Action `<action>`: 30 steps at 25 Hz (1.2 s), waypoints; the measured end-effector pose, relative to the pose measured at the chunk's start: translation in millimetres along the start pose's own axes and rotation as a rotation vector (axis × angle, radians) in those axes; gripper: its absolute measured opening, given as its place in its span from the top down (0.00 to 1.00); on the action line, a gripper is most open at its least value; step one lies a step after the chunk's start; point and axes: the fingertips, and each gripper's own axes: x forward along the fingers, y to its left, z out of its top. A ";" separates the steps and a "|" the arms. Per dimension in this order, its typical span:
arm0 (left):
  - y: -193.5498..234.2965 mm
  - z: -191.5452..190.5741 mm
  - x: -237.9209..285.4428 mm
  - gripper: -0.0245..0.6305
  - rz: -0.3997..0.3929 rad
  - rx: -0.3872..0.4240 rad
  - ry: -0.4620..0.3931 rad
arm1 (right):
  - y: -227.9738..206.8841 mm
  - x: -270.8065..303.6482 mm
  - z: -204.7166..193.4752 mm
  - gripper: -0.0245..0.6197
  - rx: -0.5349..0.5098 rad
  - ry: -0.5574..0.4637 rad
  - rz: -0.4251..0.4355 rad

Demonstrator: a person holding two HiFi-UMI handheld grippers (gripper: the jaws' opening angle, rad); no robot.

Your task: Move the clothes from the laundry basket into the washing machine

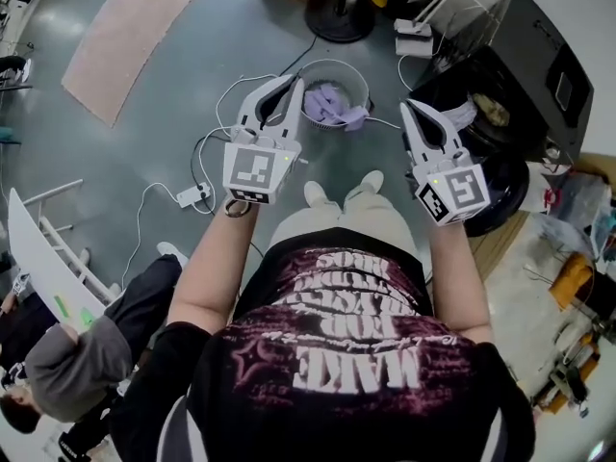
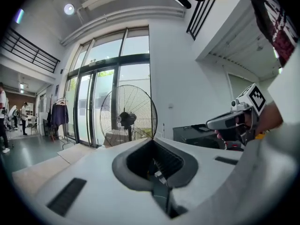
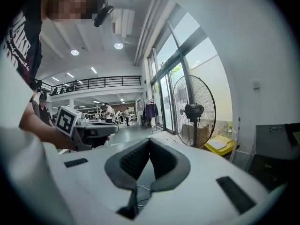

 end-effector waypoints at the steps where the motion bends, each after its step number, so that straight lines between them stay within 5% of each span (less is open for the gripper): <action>1: -0.9 -6.9 3.2 0.96 -0.002 -0.008 0.010 | -4.6 -0.2 -7.3 0.95 0.013 0.004 -0.008; 14: -9.4 -109.2 21.3 0.96 0.056 -0.068 0.160 | -56.4 12.0 -133.2 0.95 0.131 0.162 0.006; 30: -13.7 -195.7 65.8 0.96 0.095 -0.086 0.214 | -90.0 71.0 -232.1 0.95 0.097 0.264 0.088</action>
